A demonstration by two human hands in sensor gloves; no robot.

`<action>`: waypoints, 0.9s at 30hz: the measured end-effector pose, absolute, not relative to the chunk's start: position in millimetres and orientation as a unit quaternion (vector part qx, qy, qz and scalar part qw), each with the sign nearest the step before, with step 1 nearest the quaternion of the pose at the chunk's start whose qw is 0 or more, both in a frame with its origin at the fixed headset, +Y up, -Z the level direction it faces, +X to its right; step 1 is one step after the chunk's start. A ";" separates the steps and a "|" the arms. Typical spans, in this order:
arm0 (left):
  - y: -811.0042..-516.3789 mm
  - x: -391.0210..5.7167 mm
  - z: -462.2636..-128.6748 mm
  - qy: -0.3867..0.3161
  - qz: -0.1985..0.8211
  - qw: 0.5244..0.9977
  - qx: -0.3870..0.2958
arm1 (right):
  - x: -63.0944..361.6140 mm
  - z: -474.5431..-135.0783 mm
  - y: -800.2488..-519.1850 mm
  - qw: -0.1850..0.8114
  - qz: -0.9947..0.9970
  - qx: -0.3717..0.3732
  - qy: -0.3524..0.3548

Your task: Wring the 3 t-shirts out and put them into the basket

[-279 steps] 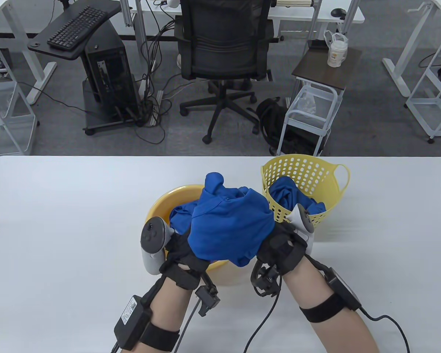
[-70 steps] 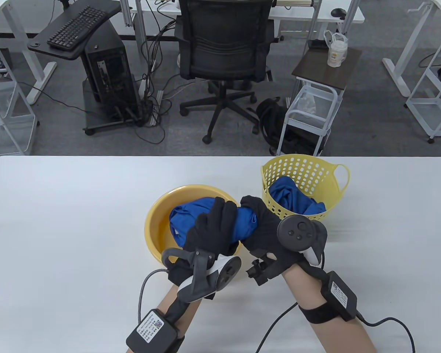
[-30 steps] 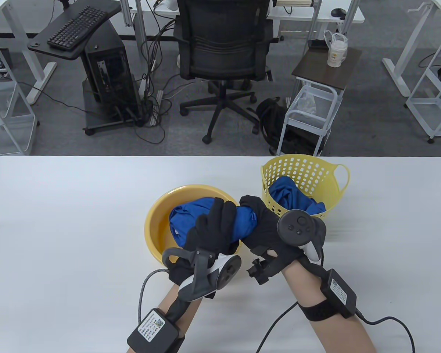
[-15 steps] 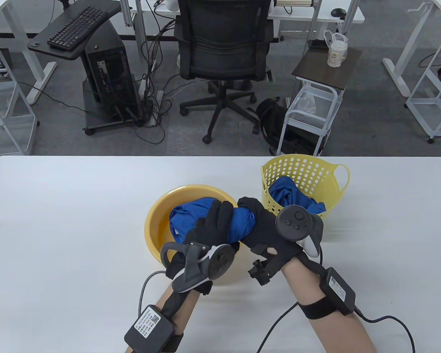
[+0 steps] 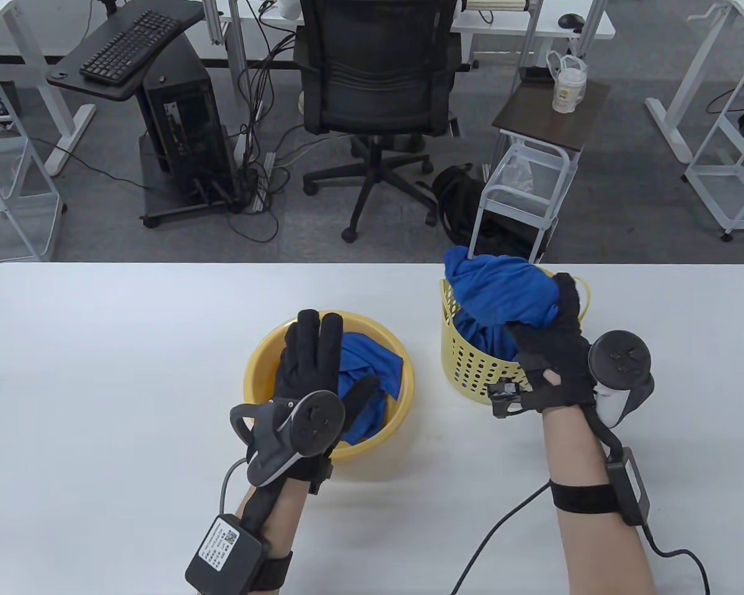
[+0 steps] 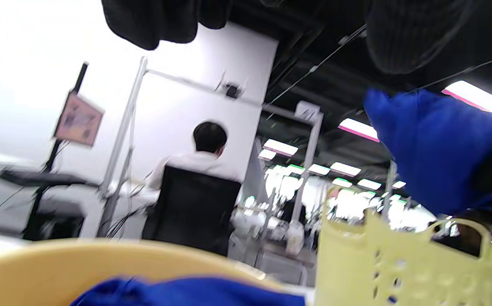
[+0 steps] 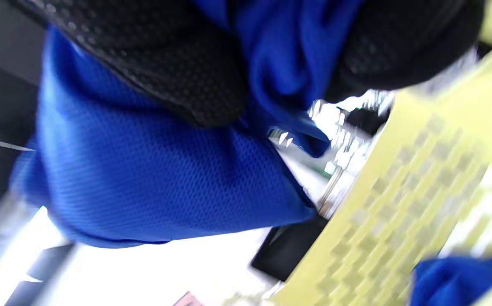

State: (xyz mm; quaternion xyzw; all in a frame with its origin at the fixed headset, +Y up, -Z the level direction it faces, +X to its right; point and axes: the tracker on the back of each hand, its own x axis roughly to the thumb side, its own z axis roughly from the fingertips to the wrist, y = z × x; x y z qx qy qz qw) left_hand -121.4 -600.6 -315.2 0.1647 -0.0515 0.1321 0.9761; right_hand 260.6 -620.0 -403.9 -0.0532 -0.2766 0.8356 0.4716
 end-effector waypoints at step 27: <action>-673.9 -22.5 -440.9 0.057 -0.222 0.964 -0.132 | 248.2 -336.0 -537.2 0.522 0.764 0.133 -0.355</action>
